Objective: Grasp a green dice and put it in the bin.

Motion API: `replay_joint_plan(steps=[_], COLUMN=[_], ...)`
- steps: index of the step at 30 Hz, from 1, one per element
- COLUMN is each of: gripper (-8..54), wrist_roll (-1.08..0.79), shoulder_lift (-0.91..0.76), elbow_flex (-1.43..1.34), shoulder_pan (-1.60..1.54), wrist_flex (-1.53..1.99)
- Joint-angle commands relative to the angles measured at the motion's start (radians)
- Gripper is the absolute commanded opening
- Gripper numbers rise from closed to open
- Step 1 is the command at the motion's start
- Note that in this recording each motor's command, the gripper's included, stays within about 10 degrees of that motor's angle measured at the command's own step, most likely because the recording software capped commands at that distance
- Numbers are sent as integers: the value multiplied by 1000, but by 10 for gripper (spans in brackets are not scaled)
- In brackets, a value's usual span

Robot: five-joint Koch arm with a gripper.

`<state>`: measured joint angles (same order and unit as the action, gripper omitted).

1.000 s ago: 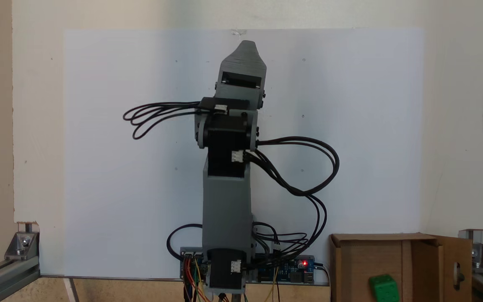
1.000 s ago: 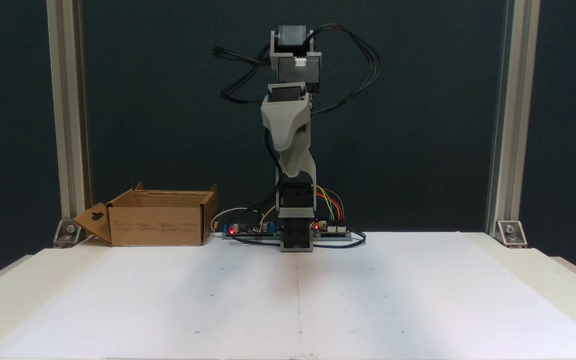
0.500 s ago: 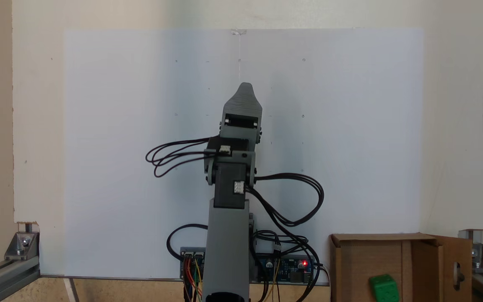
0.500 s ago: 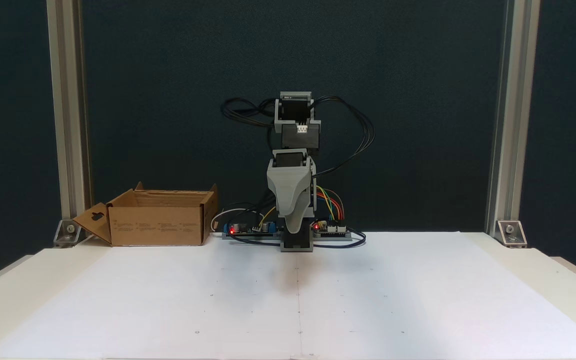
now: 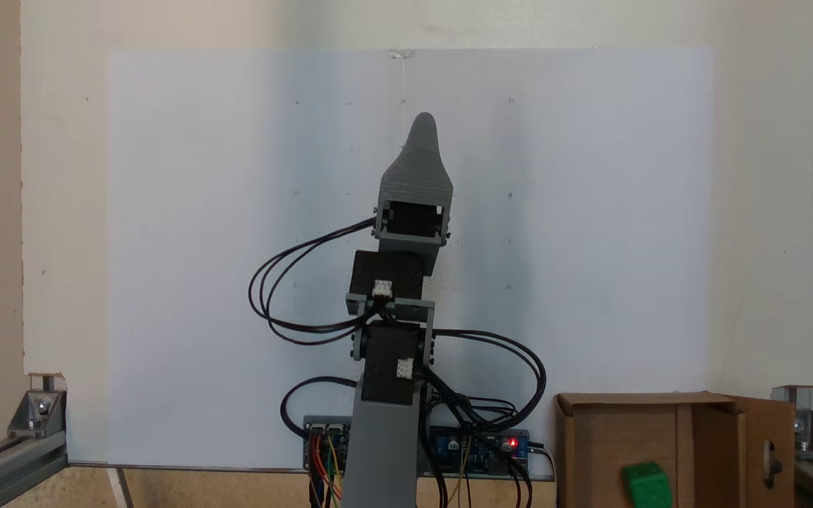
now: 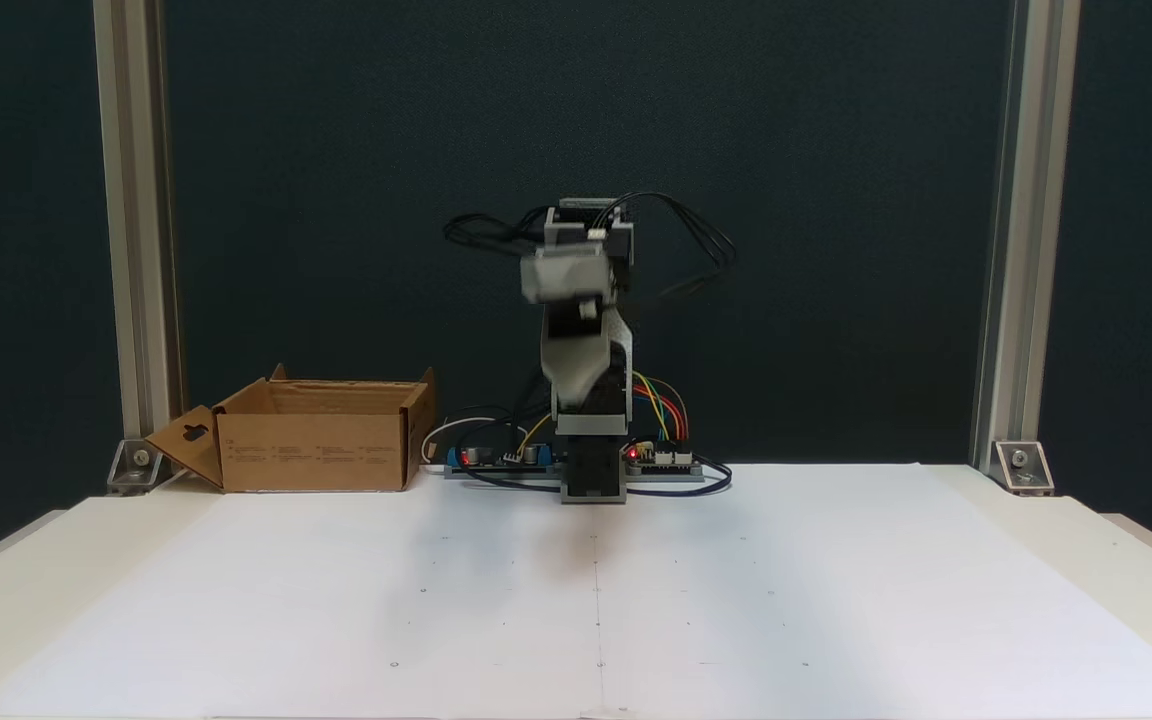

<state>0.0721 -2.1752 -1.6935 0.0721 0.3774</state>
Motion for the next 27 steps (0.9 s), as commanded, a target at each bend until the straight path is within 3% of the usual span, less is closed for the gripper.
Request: replay_joint_plan(steps=[1, 9, 27], gripper=[438, 446, 446], wrist_roll=[35, -6, -71], shoulder_lift=[-38, -60, -178], elbow_flex=[20, -61, -747], shoulder_pan=[9, 15, 28], wrist_flex=[-165, -414, -880])
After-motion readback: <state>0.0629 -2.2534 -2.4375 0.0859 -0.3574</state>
